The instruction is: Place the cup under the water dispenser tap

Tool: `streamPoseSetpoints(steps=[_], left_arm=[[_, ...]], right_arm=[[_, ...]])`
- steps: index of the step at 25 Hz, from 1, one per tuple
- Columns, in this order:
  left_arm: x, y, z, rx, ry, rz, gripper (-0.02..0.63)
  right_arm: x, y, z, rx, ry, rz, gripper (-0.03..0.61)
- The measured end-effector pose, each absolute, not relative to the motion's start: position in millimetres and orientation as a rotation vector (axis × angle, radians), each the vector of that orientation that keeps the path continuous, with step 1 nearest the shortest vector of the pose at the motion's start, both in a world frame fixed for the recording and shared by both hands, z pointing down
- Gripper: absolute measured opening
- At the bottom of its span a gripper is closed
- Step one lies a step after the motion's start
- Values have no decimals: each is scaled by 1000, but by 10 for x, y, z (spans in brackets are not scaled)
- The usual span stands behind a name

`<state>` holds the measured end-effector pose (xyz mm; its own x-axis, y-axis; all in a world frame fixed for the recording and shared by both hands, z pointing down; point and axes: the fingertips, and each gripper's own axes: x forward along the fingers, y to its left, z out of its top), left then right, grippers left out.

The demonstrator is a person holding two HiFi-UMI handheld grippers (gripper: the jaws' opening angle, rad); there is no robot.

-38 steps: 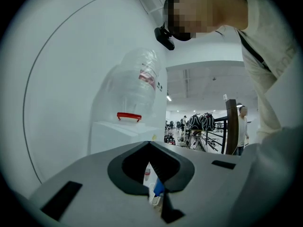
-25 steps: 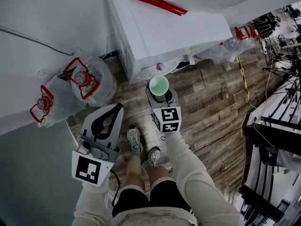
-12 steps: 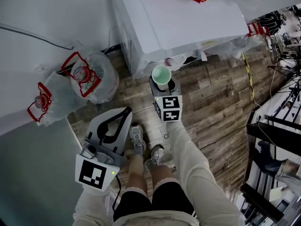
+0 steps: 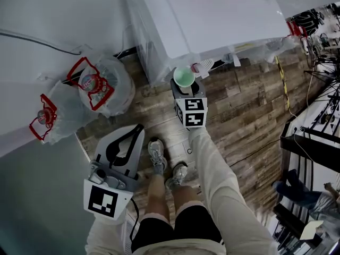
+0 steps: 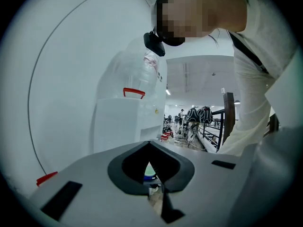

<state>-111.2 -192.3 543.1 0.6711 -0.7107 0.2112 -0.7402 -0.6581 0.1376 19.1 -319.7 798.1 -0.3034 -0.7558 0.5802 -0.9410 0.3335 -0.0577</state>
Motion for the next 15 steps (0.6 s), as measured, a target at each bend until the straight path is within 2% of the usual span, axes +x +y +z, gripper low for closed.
streamPoseSetpoints(steps=[15], left_arm=[[-1159,-1958,5497,2648,-1212,212,5]], right_arm=[[192,-3266,8149,1451,-2122,566,256]])
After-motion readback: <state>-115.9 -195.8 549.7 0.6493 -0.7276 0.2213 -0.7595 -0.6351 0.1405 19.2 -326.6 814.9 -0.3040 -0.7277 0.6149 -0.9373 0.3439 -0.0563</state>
